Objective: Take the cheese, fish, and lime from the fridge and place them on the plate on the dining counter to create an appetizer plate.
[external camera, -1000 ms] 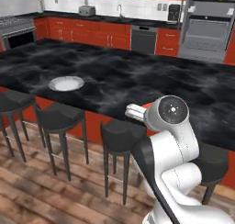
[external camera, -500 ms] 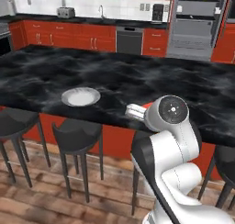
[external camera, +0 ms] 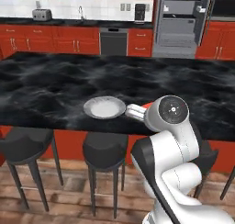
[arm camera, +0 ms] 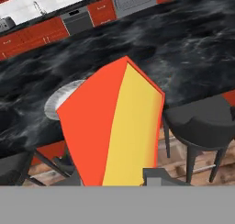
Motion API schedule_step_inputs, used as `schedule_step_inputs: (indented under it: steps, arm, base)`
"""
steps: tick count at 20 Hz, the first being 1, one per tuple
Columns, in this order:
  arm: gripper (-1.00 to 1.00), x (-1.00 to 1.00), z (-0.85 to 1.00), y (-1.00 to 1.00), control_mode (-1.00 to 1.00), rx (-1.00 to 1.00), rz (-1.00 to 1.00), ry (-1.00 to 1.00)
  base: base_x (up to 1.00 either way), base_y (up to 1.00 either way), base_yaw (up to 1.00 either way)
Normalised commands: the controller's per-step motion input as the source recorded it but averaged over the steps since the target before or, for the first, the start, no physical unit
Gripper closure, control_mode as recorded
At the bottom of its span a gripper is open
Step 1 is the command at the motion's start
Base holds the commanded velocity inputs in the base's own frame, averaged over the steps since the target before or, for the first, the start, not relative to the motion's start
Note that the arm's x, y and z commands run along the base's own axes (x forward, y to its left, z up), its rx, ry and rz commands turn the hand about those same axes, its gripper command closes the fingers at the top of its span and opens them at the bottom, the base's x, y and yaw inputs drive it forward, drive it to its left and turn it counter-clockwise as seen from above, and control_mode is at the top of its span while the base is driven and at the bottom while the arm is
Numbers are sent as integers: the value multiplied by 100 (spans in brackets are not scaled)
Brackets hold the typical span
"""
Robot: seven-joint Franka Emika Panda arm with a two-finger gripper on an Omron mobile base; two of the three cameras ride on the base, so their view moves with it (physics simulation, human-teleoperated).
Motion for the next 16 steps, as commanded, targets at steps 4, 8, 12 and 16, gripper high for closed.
schedule_step_inputs:
  steps: [4,8,12,16]
  arm:
    - [100,0,0,0,100,0,0,0]
    - [100,0,0,0,100,0,0,0]
    - [100,0,0,0,100,0,0,0]
    - [100,0,0,0,100,0,0,0]
  base:
    - [50,100,-39]
    - [57,100,-43]
    - [57,93,-44]
    - [58,22,-37]
